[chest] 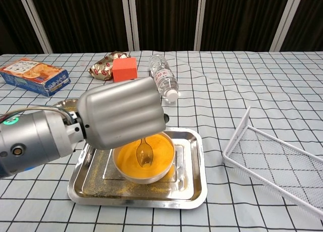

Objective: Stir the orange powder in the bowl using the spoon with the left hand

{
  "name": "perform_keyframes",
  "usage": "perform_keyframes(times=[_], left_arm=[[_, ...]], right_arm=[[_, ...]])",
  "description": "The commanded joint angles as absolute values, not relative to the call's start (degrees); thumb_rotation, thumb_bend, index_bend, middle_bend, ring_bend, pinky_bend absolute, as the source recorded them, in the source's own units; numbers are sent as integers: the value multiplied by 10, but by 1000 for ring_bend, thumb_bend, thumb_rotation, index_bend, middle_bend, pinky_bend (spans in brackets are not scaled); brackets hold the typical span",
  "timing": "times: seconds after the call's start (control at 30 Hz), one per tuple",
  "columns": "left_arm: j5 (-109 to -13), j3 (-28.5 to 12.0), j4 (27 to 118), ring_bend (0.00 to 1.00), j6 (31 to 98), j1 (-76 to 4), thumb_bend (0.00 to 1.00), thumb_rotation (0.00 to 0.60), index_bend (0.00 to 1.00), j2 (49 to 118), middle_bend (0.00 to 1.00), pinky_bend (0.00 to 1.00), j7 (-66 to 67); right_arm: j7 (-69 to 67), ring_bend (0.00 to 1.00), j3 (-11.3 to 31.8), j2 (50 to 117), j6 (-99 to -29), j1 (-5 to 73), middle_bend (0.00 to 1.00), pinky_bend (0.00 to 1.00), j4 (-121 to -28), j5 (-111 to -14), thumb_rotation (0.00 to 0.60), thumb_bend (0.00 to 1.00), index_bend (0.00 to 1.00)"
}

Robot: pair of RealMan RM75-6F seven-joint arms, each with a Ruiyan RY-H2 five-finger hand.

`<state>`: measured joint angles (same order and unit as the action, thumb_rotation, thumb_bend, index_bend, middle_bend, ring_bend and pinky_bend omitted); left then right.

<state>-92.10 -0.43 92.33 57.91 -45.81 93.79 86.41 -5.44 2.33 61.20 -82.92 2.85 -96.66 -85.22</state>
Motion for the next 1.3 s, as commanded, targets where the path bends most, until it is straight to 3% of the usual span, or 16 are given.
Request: perform_keyframes(times=[0.03, 0.43, 0.93, 1.3], left_arm=[[-912, -12, 913, 924, 573, -459, 808, 600, 834, 944, 1000, 961, 874], [-889, -32, 885, 925, 579, -456, 809, 600, 837, 952, 1000, 961, 886], [-913, -30, 940, 925, 610, -445, 809, 600, 837, 934, 1000, 961, 850], [-898, -31, 941, 924, 591, -448, 809, 600, 837, 967, 1000, 961, 882]], right_arm=[[-55, 0, 23, 612, -829, 29, 0, 0, -966, -853, 600, 359, 0], [-57, 0, 23, 611, -829, 29, 0, 0, -966, -854, 600, 360, 0], [-54, 0, 23, 612, -830, 28, 0, 0, -967, -852, 600, 360, 0], [-56, 0, 23, 611, -829, 28, 0, 0, -967, -851, 600, 359, 0]])
